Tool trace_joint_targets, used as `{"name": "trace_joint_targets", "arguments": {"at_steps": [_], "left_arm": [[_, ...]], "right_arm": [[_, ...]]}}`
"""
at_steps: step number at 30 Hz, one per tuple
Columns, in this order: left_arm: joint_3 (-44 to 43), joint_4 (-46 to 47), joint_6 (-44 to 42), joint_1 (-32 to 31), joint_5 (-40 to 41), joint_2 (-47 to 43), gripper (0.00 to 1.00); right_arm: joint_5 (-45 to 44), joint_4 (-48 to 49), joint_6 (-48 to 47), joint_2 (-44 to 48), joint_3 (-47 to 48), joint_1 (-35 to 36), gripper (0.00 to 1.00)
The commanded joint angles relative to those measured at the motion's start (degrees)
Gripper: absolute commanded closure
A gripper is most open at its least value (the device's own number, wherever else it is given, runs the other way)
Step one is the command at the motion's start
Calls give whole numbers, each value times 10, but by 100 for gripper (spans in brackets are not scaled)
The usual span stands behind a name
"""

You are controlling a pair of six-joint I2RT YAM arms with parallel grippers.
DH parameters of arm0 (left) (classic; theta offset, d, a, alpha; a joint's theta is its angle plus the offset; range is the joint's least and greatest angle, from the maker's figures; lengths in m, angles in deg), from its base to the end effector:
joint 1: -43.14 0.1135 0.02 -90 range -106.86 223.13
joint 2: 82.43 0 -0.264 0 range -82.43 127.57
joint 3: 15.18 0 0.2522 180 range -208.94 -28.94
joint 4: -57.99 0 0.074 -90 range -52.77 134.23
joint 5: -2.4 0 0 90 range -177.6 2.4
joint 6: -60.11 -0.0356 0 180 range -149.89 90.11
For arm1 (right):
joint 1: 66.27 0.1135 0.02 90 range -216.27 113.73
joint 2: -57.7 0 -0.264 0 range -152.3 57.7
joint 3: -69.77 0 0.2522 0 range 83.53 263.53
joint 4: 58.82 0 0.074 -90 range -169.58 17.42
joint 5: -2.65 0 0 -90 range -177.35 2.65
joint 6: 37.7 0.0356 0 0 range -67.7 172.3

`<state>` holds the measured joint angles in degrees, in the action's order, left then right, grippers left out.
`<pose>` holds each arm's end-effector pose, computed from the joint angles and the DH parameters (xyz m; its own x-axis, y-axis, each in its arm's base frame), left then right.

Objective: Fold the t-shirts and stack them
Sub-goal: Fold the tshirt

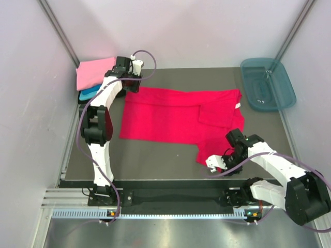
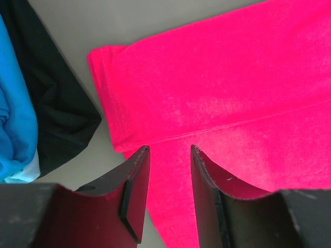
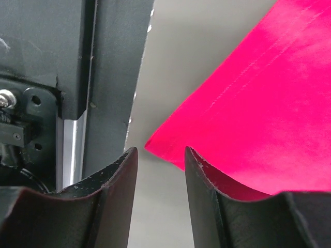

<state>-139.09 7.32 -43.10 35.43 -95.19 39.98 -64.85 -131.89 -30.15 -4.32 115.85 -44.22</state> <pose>0.4800 -0.0697 0.2603 -0.6800 0.3206 -0.6594 0.3841 0.9218 0.0521 0.1251 0.0654 0.1705 0.2281 -0.8957 -0.3816 -0.9651 -0.2599 0.0331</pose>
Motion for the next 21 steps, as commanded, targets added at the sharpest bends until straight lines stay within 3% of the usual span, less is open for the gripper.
{"name": "trace_joint_targets", "arguments": {"at_steps": [1,10,13,14,16,21], "left_arm": [[-11,10,-3,0,7,-11,58],[-10,10,-6,0,14,-9,58],[-4,5,-3,1,16,-16,58],[-1,3,-1,2,14,-20,59],[17,-13,7,11,13,-41,59],[147,-40,107,71,-68,-135,60]], "right_arm": [[4,5,-14,-12,-6,12,58],[-4,34,-10,-36,-16,20,59],[-9,45,-1,-42,-18,25,72],[-12,46,2,-44,-19,26,86],[-16,46,12,-41,-17,26,95],[-34,44,35,18,-20,26,100]]}}
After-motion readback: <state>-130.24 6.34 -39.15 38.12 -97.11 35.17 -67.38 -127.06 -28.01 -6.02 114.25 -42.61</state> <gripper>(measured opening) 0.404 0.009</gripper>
